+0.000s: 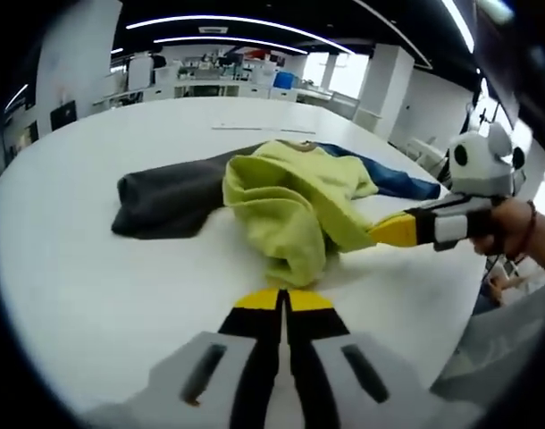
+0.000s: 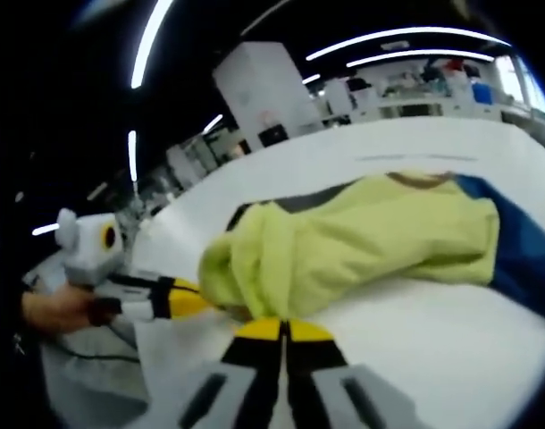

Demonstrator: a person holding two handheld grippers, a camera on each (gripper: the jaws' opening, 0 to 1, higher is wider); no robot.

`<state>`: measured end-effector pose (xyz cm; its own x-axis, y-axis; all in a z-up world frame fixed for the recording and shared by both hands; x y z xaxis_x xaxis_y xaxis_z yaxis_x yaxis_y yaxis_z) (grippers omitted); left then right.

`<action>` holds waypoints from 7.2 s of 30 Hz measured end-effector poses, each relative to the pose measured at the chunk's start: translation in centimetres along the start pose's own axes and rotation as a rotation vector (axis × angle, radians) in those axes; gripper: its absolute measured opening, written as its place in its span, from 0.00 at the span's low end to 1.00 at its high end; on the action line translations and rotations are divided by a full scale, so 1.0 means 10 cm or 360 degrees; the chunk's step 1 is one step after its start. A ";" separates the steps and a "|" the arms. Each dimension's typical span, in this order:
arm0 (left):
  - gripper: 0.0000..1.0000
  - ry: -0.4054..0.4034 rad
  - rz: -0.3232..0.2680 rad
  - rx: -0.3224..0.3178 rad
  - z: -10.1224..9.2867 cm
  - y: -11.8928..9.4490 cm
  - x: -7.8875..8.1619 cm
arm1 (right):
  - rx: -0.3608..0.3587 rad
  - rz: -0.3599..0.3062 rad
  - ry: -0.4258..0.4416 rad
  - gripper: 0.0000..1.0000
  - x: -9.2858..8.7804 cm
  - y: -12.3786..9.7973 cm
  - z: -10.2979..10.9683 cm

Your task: Fold the garment on the visible template until the final outline fits inside the template.

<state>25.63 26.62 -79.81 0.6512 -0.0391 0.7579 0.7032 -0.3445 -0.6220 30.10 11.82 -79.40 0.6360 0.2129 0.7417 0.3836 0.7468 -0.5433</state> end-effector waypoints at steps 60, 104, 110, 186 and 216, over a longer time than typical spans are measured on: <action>0.00 -0.0106 0.0128 -0.0075 -0.02 -1.03 -0.17 | -0.0571 -0.0137 0.0057 0.00 -0.25 -2.01 -0.47; 0.00 0.0003 0.0512 -0.0062 -0.18 -0.97 -0.68 | -0.0772 0.0223 0.0256 0.09 -1.19 -2.01 -0.68; 0.20 0.0041 0.0428 -0.0097 -0.15 -0.96 -0.55 | -0.0726 0.0176 0.0239 0.38 -1.04 -1.99 -0.64; 0.34 0.0295 -0.0065 -0.0139 1.05 1.21 1.23 | -0.0287 0.0079 -0.0245 0.53 1.12 -0.13 -2.11; 0.00 0.0252 0.0016 -0.0125 1.07 1.49 1.26 | -0.0370 0.0176 -0.0365 0.00 1.18 0.29 -2.37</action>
<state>47.35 31.02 -81.60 0.6006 -0.1877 0.7772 0.6685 -0.4153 -0.6169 54.63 1.53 -81.51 0.5255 0.4403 0.7280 0.4796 0.5535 -0.6809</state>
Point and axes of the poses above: the point that each gripper's makers call its tool centre point, and the gripper's own axes: y roughly forward along the fingers, z roughly to its left, x roughly out of its top, the point moved 4 cm from there along -y, roughly backward along the fingers, and after that the axes turned 2 degrees about z, right-handed, at the moved point
